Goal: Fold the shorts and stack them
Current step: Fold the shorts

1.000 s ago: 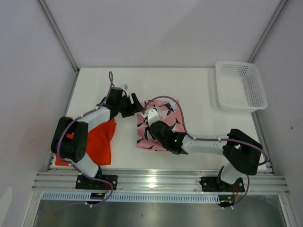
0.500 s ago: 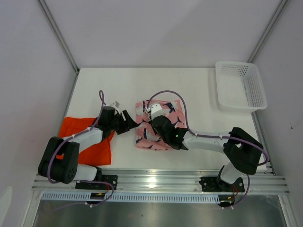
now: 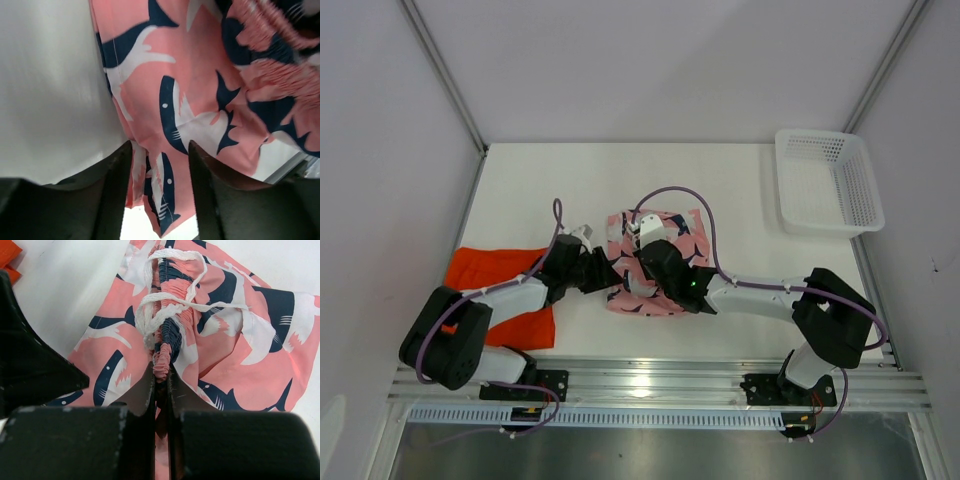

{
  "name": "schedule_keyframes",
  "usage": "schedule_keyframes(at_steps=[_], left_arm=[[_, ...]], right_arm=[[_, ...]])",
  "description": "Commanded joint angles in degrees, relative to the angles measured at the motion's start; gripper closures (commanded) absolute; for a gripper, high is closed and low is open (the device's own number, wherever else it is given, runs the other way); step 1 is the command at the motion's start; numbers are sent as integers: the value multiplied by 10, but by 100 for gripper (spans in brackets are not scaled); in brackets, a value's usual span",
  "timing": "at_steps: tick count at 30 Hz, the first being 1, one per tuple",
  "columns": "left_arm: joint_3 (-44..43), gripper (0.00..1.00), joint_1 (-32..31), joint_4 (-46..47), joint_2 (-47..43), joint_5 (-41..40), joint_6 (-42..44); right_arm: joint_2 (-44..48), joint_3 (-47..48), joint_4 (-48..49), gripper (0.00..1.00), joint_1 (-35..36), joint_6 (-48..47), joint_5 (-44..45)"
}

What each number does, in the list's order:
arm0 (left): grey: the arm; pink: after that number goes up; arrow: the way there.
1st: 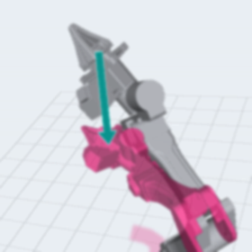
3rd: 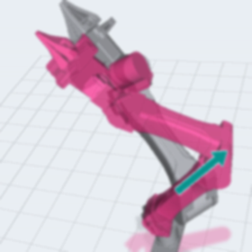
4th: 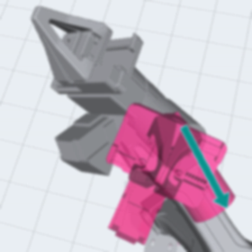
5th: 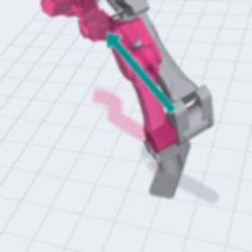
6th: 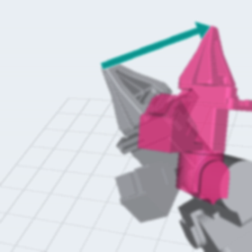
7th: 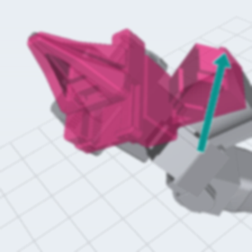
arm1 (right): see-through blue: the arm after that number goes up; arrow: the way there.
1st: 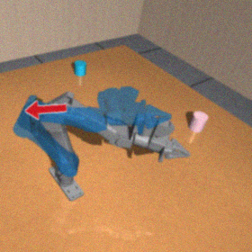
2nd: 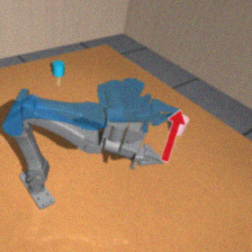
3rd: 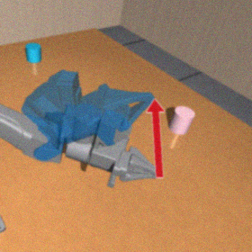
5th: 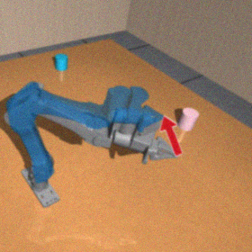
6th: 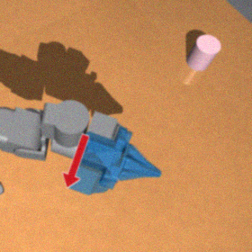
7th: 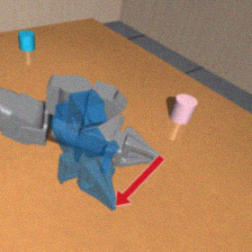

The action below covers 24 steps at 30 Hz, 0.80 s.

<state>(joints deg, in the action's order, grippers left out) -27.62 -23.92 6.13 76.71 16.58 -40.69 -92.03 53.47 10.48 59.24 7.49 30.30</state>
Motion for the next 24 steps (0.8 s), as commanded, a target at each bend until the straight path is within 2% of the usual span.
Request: schedule_keyframes(at_steps=[1, 5, 12, 24], left_arm=[[3, 50, -19, 23, 29, -32, -8], [5, 57, -21, 53, 78, -25, -12], [3, 68, -49, 78, 113, -41, -22], [-3, 72, -70, 64, 111, -73, -20]], right_arm=[[0, 24, 13, 100, 0, 8, 5], [3, 23, 12, 100, -1, 10, 3], [-1, 33, 14, 100, -1, 10, 7], [-5, 73, 0, 100, 3, 2, 12]])
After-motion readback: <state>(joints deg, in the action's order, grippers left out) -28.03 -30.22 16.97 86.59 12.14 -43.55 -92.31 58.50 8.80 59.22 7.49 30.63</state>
